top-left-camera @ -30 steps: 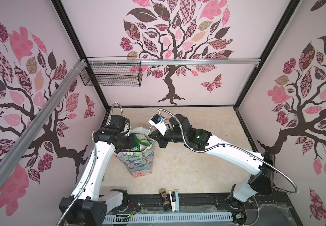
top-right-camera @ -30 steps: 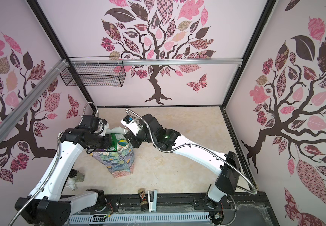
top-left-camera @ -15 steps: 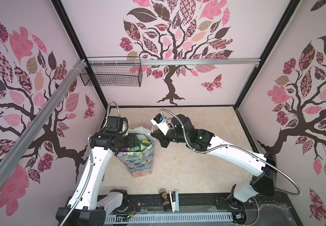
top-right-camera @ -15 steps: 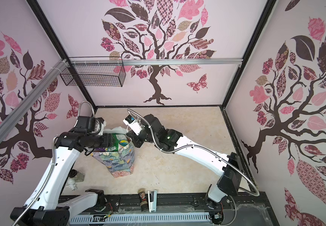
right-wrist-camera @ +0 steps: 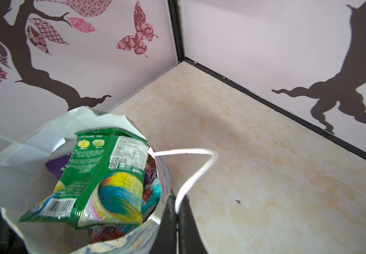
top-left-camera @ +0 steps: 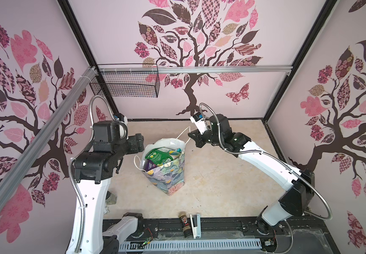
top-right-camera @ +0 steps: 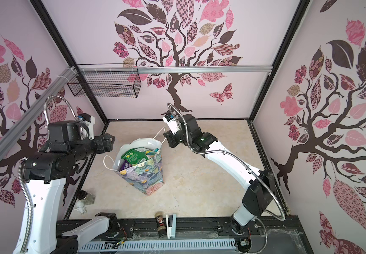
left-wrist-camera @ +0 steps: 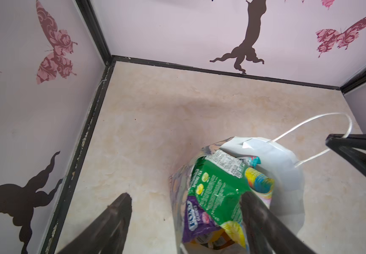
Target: Place the snacks into the paper bag
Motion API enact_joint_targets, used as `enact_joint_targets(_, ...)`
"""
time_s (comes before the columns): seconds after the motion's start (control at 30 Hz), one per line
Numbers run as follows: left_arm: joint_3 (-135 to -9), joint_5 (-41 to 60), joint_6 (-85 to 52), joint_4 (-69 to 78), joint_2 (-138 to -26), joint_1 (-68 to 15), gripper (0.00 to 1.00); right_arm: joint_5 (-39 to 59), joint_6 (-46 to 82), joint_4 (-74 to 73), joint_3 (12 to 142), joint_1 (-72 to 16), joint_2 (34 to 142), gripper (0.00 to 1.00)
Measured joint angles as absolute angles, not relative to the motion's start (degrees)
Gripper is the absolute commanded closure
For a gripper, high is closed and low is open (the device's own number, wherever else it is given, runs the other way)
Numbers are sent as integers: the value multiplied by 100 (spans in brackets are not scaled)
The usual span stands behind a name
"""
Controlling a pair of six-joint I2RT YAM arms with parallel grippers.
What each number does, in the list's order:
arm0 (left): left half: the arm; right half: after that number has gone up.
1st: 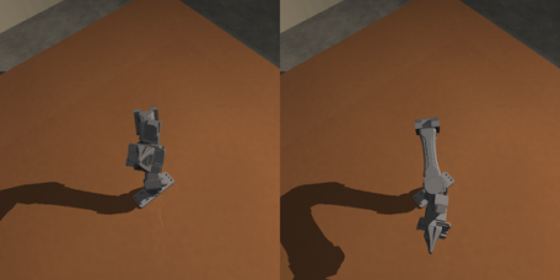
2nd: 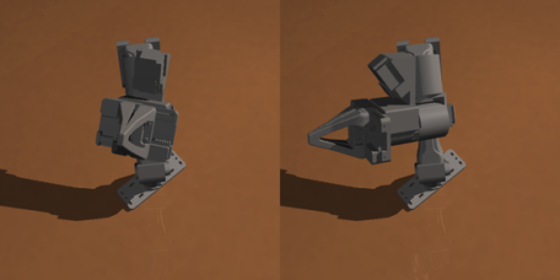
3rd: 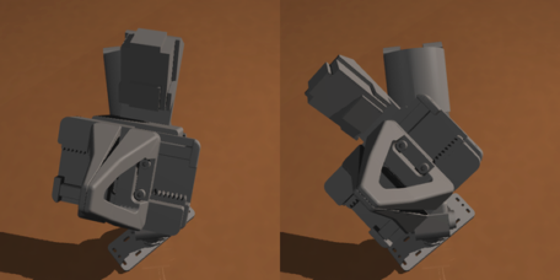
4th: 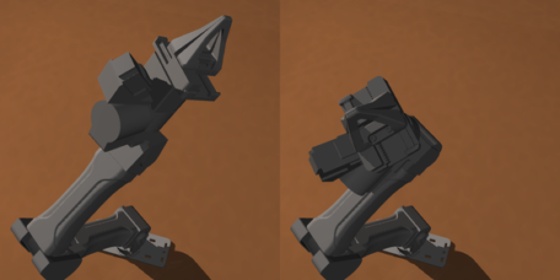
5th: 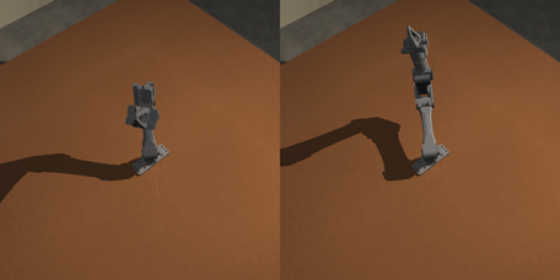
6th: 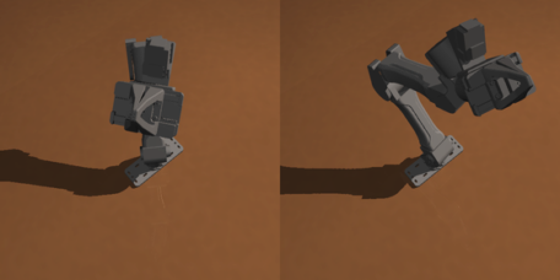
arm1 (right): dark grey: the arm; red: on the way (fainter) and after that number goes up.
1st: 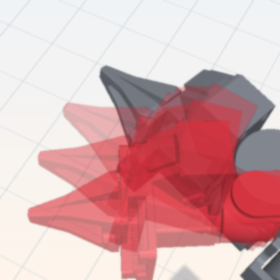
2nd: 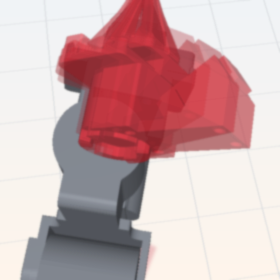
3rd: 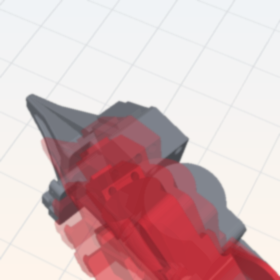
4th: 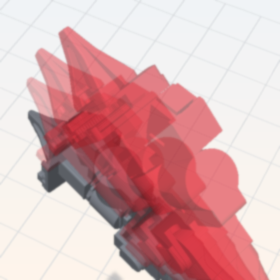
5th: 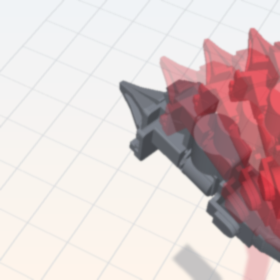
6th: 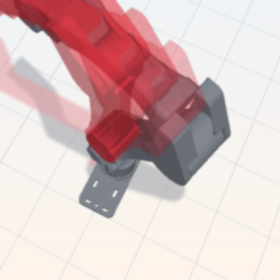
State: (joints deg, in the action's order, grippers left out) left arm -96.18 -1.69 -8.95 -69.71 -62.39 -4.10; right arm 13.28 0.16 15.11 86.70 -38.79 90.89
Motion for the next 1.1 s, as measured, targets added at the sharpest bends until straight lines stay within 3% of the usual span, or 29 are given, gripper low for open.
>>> enact_joint_targets(0.3,-9902,-276,-840,-6943,-6296,-99,16,716,-21,1577,7773,-3813,8117,100)
enact_joint_targets(0.67,-9341,-213,-923,-6628,-6097,-93,15,178,167,1935,6650,-3809,6322,100)
enact_joint_targets(0.8,-8884,-298,-996,-6379,-5835,-93,14,58,266,2167,6626,-3800,6077,80)
enact_joint_targets(1.0,-7915,-858,-1094,-5684,-5590,-40,8,-185,429,2182,6705,-3769,6001,23)
enact_joint_targets(1.1,-7126,-1181,-1175,-5068,-5398,-12,4,-495,622,2235,6692,-3769,5876,16)
